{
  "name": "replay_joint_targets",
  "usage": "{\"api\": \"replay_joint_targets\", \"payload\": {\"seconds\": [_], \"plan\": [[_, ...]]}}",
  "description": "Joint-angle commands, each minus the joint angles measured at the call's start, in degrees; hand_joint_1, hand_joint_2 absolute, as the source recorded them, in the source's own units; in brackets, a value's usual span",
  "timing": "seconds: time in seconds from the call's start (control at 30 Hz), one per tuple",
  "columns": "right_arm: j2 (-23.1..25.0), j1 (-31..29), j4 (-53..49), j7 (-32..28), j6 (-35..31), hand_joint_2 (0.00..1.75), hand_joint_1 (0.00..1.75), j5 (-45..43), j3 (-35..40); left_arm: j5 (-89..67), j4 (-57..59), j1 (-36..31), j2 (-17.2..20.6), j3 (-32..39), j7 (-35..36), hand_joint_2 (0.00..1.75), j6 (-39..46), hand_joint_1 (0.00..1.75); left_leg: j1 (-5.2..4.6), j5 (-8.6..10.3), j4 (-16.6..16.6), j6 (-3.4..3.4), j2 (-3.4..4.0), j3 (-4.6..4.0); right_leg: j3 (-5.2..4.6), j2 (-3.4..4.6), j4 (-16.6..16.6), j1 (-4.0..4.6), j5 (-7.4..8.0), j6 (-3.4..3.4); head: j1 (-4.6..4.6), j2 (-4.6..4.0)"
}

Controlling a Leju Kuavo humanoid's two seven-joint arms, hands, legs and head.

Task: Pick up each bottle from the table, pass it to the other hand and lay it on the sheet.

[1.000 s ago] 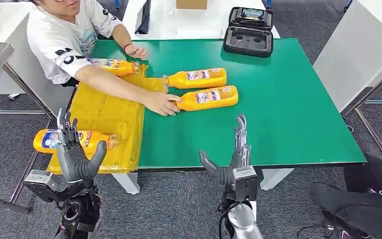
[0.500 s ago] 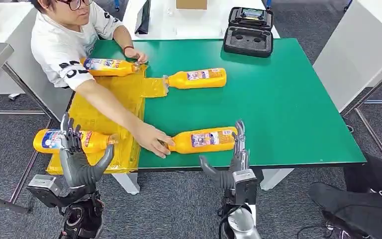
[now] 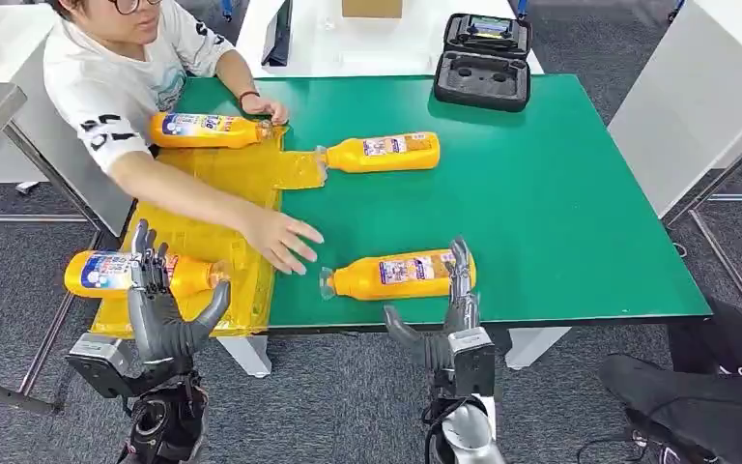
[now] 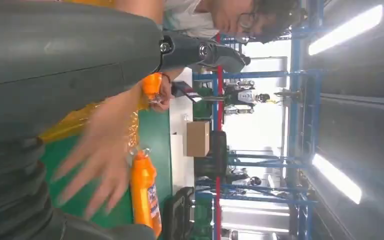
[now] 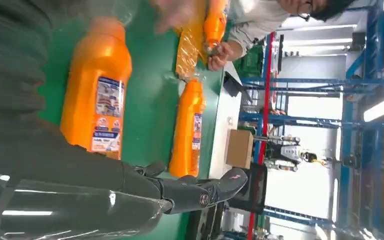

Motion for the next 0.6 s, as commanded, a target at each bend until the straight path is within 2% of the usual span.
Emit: {"api": "replay_joint_targets", "payload": {"seconds": [0.03, 0.3, 0.5, 0.57, 0.6], "plan": [[-0.19, -3.68, 6.22, 0.69, 0.82, 1.75, 0.00, 0.95, -0.84, -0.43, 1.77, -0.28, 0.42, 0.53, 0.17, 1.75, 0.04, 0.00, 0.11, 0.00, -0.04, -0.12, 0.11, 0.09, 0.10, 0.09, -0.09, 0.11, 0.05, -0.12, 0.02, 0.00], [-0.21, -3.40, 6.94, 1.21, 0.83, 1.75, 0.00, 1.53, -1.00, -0.60, 3.91, -1.30, 0.40, 1.57, 0.17, 1.75, -0.67, 0.00, 0.04, 0.00, -0.06, -0.06, 0.03, 0.10, 0.10, 0.03, -0.07, 0.04, 0.02, -0.06, 0.02, 0.00], [-2.54, -5.19, 3.83, 7.04, 1.42, 1.75, 0.00, 11.73, -0.97, -6.80, 6.22, -2.70, 1.36, 0.93, 1.03, 1.75, 0.79, 0.00, 0.01, 0.03, -0.03, -0.05, 0.00, 0.03, 0.03, 0.00, -0.02, 0.01, 0.03, -0.05, 0.00, 0.00], [-5.11, -7.27, 2.38, 12.56, 2.41, 1.75, 0.00, 18.95, -0.64, -8.97, 6.96, -3.57, 1.87, 0.32, 1.17, 1.75, 1.33, 0.00, 0.05, 0.05, -0.02, -0.09, 0.00, 0.03, 0.04, 0.00, -0.06, 0.05, 0.06, -0.09, 0.00, 0.00], [-5.32, -7.67, 1.63, 13.43, 3.38, 1.75, 0.00, 19.20, -1.59, -8.99, 7.06, -3.77, 1.85, 0.33, 1.17, 1.75, 1.32, 0.00, 0.02, 0.06, -0.03, -0.07, -0.02, 0.01, 0.02, -0.03, -0.04, 0.03, 0.06, -0.07, 0.00, 0.00]]}}
